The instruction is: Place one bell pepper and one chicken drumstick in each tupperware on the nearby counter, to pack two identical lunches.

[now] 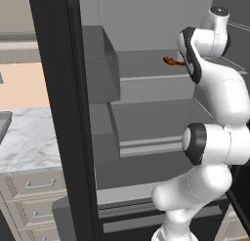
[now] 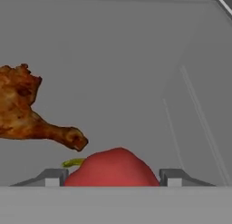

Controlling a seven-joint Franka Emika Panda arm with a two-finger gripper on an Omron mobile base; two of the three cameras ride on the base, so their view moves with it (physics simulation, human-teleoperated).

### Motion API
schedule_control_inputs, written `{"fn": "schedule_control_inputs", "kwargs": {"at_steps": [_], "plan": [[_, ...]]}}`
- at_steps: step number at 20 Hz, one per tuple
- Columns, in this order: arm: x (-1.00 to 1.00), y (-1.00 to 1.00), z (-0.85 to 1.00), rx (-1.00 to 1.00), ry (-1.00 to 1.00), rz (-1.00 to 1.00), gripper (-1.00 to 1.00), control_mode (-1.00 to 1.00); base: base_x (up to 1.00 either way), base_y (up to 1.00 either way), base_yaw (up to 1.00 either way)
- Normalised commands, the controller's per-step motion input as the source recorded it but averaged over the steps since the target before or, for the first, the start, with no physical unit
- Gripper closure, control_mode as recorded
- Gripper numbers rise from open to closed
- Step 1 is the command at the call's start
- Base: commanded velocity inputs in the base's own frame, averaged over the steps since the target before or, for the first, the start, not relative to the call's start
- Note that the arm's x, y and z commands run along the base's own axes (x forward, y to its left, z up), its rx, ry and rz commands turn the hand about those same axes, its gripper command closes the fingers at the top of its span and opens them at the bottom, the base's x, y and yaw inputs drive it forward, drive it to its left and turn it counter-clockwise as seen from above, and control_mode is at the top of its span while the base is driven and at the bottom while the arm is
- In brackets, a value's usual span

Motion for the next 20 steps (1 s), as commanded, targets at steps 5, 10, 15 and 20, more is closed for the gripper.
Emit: {"fn": "schedule_control_inputs", "kwargs": {"at_steps": [5,10,15,20], "plan": [[-0.92,0.14,-0.97,-0.01,-0.24,0.00,1.00,-1.00,0.00,0.00,0.00],[-1.00,0.38,-0.69,0.00,-0.33,0.00,1.00,-1.00,0.00,0.00,0.00],[-1.00,0.14,0.18,0.00,-0.04,0.00,1.00,-1.00,0.00,0.00,0.00],[-1.00,0.06,0.18,0.00,0.00,0.00,1.00,-1.00,0.00,0.00,0.00]]}}
